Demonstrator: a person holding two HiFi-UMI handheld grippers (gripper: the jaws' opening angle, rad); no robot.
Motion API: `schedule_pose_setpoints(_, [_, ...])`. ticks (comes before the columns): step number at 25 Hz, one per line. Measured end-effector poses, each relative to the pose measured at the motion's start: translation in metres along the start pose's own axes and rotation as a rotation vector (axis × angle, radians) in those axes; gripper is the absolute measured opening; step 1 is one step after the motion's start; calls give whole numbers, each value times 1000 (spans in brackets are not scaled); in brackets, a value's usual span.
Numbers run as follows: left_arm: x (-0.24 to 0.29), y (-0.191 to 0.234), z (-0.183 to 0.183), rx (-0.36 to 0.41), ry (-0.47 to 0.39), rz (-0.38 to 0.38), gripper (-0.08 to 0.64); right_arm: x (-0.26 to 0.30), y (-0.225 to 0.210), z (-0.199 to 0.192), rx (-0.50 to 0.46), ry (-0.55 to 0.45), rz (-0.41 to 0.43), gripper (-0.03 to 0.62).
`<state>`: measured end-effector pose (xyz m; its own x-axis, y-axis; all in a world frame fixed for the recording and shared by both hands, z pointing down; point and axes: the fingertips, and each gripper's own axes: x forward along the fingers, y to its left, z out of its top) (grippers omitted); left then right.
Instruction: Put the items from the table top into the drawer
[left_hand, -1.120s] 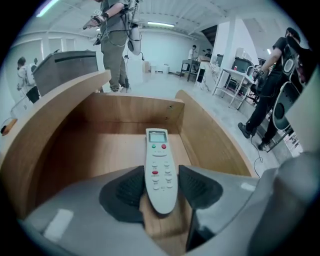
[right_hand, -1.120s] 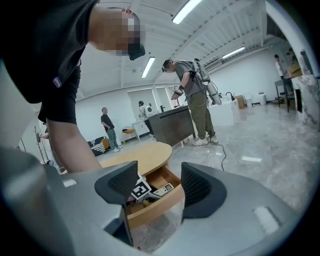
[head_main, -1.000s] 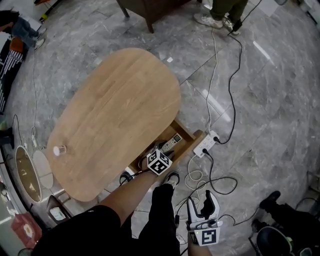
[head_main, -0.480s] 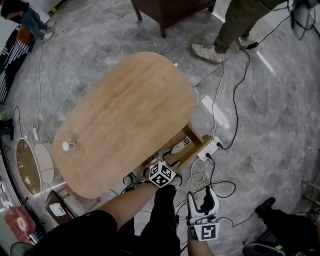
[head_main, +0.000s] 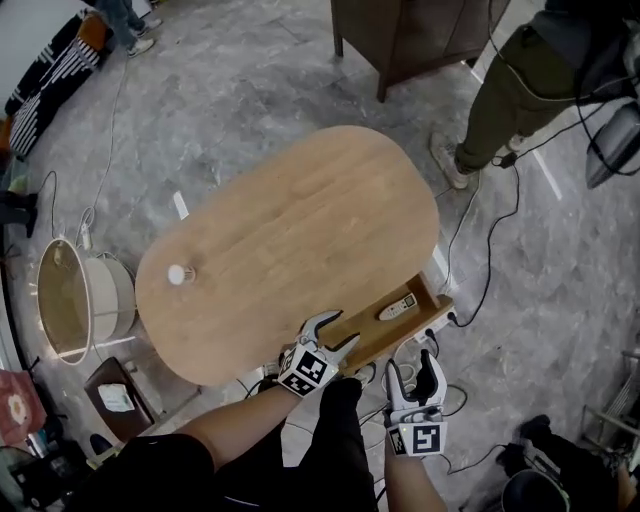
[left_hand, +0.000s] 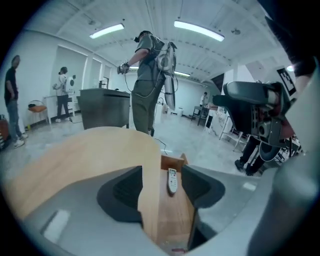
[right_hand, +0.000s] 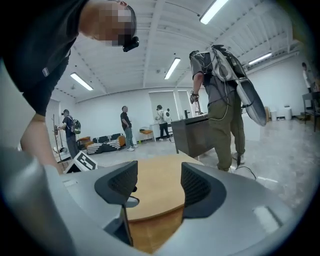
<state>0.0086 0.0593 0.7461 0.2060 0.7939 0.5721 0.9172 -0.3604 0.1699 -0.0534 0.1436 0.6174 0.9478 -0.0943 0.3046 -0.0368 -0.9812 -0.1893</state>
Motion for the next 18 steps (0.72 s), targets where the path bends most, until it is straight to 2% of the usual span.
schedule_pose_setpoints(6, [-76, 63, -3, -89, -70, 159, 244, 52, 47, 25, -47, 1, 100, 281])
schedule_pose_setpoints(11, [-146, 109, -22, -153, -131, 295, 242, 88, 115, 33, -101, 7, 218, 281])
schedule_pose_setpoints(18, [-223, 161, -60, -237, -172, 429, 240, 132, 206, 42, -151, -6, 358, 281])
